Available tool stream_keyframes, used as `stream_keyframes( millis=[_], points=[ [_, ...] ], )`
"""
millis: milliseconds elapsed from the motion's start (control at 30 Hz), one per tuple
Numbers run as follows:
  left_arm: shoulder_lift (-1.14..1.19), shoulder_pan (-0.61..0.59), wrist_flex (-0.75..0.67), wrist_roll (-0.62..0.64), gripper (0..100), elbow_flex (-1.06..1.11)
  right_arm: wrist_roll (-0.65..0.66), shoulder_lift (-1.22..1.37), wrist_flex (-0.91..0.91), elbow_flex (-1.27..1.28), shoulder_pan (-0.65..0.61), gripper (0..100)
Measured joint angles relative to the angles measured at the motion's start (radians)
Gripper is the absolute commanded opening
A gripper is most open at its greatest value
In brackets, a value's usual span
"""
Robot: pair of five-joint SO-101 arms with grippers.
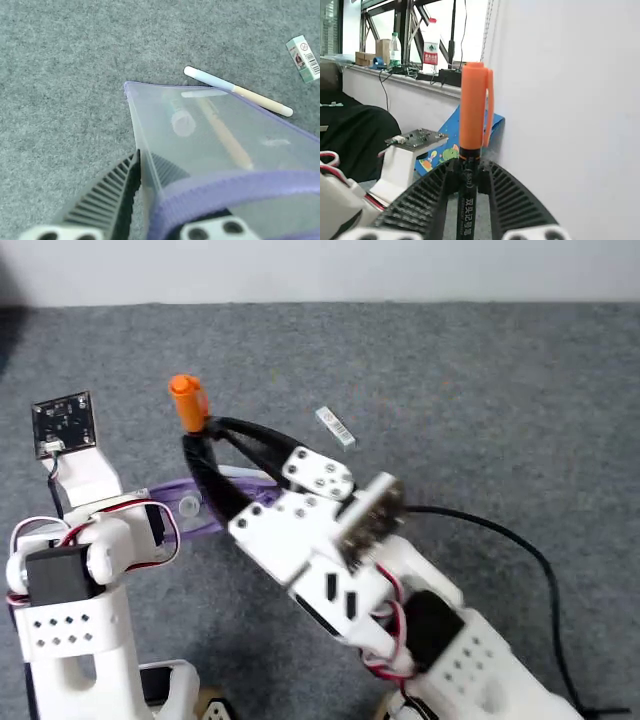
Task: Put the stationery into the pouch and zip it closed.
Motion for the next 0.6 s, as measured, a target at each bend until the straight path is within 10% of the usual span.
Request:
stream_keyframes(
  millis=[600],
  points=[
    [0.0, 0.0, 0.0, 0.0, 1, 0.0, -0.015, 0.075, 0.012, 0.002, -0.029, 0.8]
  ],
)
